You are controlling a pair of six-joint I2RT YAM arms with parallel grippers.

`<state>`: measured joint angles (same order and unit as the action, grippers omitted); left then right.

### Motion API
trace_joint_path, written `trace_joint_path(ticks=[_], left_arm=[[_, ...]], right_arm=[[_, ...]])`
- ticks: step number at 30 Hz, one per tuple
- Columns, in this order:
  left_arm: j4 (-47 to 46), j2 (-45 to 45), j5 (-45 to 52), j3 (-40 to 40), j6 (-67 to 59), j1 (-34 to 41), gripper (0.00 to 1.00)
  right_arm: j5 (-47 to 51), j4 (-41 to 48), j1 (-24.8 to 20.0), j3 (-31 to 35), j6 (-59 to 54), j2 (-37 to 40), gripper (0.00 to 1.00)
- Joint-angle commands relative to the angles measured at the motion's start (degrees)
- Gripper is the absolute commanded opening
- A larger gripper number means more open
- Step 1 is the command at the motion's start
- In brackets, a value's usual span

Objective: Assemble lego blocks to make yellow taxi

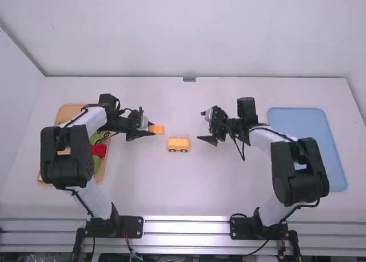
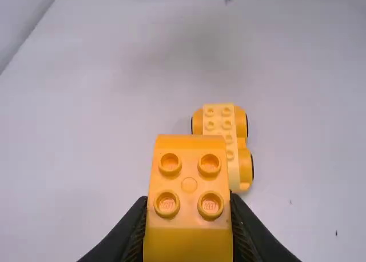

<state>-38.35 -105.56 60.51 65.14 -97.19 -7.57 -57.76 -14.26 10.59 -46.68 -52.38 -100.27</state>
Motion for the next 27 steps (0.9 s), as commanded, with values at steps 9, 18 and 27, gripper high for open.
trace_joint_path(ticks=[9,18,27], left_arm=[[3.3,1.3,0.5,-1.7,7.8,5.8,0.1],[3.7,1.3,-1.2,-3.1,7.8,7.6,0.09],[18.9,1.3,-1.2,-8.7,22.2,7.6,0.08]], right_arm=[[8.4,-24.1,10.4,13.2,13.2,-3.3,0.98],[-1.6,-24.5,9.9,2.4,9.7,-18.6,0.99],[0.5,-24.3,12.9,-2.7,10.0,-25.7,1.0]])
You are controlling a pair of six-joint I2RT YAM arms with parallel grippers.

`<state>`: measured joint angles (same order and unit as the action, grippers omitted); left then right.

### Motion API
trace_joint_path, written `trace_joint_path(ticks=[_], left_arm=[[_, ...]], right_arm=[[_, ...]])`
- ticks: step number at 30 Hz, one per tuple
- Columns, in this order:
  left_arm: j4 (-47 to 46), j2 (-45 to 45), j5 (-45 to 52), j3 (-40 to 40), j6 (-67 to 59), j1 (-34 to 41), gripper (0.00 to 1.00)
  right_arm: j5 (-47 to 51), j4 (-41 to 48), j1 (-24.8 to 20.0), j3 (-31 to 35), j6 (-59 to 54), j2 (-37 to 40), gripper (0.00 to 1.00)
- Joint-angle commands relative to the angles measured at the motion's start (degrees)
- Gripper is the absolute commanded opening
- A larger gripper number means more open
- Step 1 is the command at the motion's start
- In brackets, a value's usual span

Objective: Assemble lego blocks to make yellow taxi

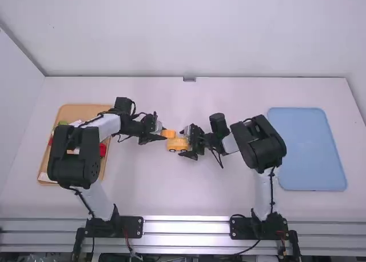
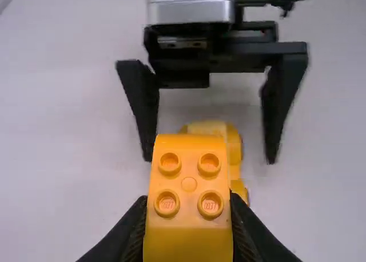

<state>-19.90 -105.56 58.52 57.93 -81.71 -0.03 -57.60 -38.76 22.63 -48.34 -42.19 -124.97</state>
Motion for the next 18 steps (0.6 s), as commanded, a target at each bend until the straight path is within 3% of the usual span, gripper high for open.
trace_joint_path(ticks=[1,6,18], left_arm=[[3.5,1.3,1.0,-2.8,9.2,0.2,0.09],[8.3,1.3,1.0,-5.7,11.8,1.7,0.09],[10.8,1.2,0.5,-6.6,11.9,4.6,0.06]], right_arm=[[1.8,0.5,1.3,-1.1,-0.3,-1.2,0.99],[4.1,0.9,1.4,-1.1,-0.1,-1.5,0.91],[3.7,3.2,0.3,-1.1,-2.2,-1.5,0.54]])
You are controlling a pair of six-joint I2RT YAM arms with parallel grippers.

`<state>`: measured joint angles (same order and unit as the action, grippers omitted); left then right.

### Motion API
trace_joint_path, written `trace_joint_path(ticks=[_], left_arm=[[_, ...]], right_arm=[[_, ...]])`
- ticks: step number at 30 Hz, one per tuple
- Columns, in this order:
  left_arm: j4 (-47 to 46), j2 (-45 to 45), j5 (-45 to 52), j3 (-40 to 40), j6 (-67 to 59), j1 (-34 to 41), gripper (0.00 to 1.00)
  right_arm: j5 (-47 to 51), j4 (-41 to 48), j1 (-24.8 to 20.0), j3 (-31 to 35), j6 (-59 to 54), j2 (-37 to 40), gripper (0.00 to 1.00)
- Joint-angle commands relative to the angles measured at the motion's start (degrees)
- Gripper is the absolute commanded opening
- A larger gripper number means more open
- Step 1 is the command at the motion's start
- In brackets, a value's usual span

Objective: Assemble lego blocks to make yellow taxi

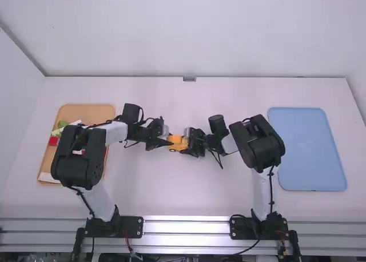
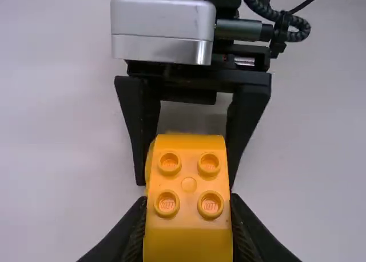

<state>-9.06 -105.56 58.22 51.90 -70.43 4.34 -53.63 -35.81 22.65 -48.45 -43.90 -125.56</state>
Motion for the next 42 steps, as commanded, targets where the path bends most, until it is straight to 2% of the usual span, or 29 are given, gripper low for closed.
trace_joint_path(ticks=[1,7,14,22,26,38,42], left_arm=[[0.2,1.2,0.9,-0.7,0.6,0.2,0.06],[1.9,-0.1,0.9,-0.7,1.0,0.6,0.02],[5.3,-3.4,3.9,-0.7,2.9,0.9,0.02],[4.9,-5.8,3.7,-0.8,3.0,0.9,0.02],[5.0,-5.9,3.9,-1.0,2.9,0.5,0.02],[3.4,-6.0,4.0,-1.7,1.5,0.6,0.02],[5.9,-6.0,4.9,-3.6,0.3,0.6,0.02]], right_arm=[[-0.3,0.2,0.3,-1.0,-0.5,-0.9,0.51],[-0.3,0.5,0.2,-1.0,-0.5,-0.9,0.47],[-0.3,2.0,0.7,-1.0,-1.8,-0.9,0.48],[-0.5,2.0,0.6,-1.0,-1.8,-0.9,0.49],[-0.8,2.7,0.6,-1.0,-2.0,-0.9,0.53],[-0.7,3.5,0.6,-1.1,-3.5,-0.9,0.52],[-0.7,3.5,0.6,-1.0,-3.5,-0.9,0.52]])
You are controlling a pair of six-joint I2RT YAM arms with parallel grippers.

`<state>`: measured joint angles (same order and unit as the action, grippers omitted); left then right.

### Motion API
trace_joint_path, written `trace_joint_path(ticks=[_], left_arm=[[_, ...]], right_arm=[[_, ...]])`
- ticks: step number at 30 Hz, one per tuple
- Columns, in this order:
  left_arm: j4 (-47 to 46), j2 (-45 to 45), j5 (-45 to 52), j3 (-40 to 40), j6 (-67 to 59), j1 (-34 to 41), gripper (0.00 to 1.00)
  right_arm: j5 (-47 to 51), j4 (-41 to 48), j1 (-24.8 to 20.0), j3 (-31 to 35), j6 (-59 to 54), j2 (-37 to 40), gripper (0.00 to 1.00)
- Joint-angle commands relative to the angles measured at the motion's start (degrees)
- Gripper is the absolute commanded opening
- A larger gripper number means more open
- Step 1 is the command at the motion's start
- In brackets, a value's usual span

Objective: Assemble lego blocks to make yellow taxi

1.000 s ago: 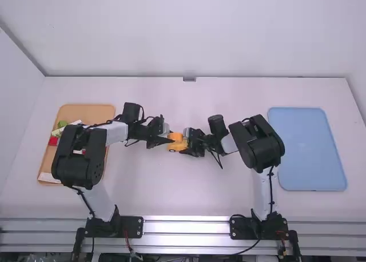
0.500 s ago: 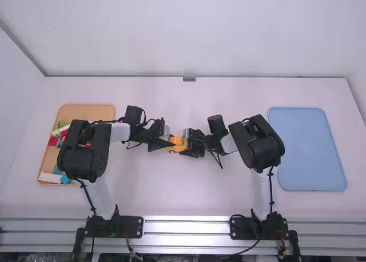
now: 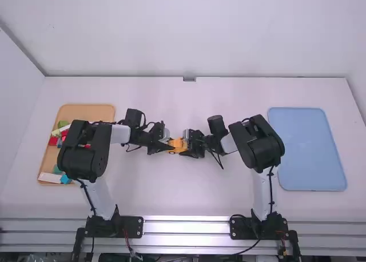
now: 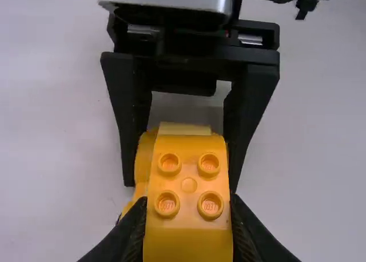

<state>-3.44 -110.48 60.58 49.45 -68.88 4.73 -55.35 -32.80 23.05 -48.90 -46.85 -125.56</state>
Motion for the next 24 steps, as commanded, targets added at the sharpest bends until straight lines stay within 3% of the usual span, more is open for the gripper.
trace_joint_path(ticks=[1,12,20,24], left_arm=[[1.7,-1.1,2.9,-1.8,-1.0,0.2,0.02],[10.1,-1.1,0.2,-2.7,5.7,0.1,0.02],[4.0,-1.1,0.3,-1.3,2.1,0.2,0.02],[5.7,-1.1,1.9,-2.6,1.9,0.2,0.02]], right_arm=[[1.0,0.6,0.2,-0.6,-0.6,-0.9,0.52],[1.0,2.0,0.3,-0.6,-1.9,-0.9,0.52],[1.0,3.1,0.3,-0.6,-2.7,-0.9,0.52],[1.0,3.1,0.3,-0.6,-2.7,-0.9,0.52]])
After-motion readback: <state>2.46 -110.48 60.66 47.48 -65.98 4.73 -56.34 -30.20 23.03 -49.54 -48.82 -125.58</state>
